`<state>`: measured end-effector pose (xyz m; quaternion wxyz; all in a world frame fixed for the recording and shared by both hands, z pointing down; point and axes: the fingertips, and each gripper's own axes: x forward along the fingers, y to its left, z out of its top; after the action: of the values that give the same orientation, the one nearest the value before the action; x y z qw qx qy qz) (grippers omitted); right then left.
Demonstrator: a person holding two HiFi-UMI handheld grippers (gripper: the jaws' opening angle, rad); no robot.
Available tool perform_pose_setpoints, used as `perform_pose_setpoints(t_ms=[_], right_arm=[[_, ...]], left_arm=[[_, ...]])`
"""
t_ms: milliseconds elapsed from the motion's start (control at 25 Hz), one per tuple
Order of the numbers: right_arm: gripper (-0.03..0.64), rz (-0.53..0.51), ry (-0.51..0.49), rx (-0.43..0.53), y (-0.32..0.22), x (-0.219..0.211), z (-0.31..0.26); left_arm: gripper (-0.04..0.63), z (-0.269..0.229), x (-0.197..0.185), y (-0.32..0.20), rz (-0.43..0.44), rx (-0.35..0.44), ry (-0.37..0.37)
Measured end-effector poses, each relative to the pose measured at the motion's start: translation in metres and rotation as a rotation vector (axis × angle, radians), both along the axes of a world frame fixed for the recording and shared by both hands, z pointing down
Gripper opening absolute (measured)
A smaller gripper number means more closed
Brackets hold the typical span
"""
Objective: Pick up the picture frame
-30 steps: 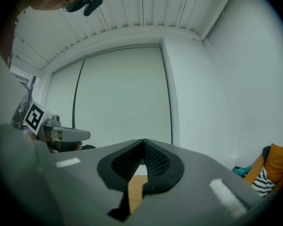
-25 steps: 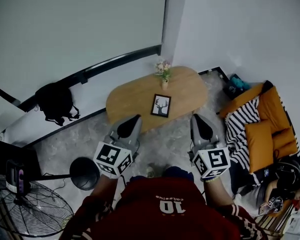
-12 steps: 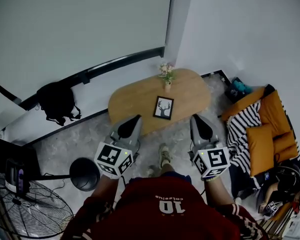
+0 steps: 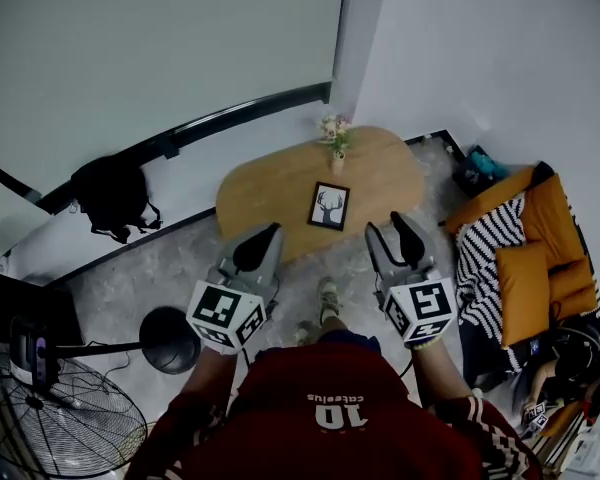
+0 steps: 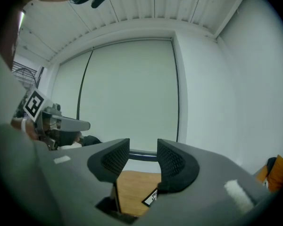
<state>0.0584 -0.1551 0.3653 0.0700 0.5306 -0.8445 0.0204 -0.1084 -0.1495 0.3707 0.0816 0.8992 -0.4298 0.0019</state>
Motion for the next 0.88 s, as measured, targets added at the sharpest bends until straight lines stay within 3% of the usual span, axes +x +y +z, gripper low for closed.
perform_pose_setpoints(t_ms=[240,440,680,880], right_arm=[[0.143,0.020,0.012,-0.019,-0.038,0.011,0.031],[0.166,0.032,0.052,-0.129,-0.066,0.025,0.084],[0.155,0.037,0.065,-0.182,-0.110,0.037,0.149],[0.156,0.057,0.091,-0.304,-0.145,0.049,0.217]], left_arm=[[0.002,0.016,0.006,-0.024,-0.003,-0.023,-0.011],[0.002,0.037,0.017,-0.043,-0.004,-0.066,-0.024],[0.002,0.063,0.019,-0.073,-0.013,-0.090,-0.033],[0.002,0.079,0.027,-0.099,0.001,-0.105,-0.024]])
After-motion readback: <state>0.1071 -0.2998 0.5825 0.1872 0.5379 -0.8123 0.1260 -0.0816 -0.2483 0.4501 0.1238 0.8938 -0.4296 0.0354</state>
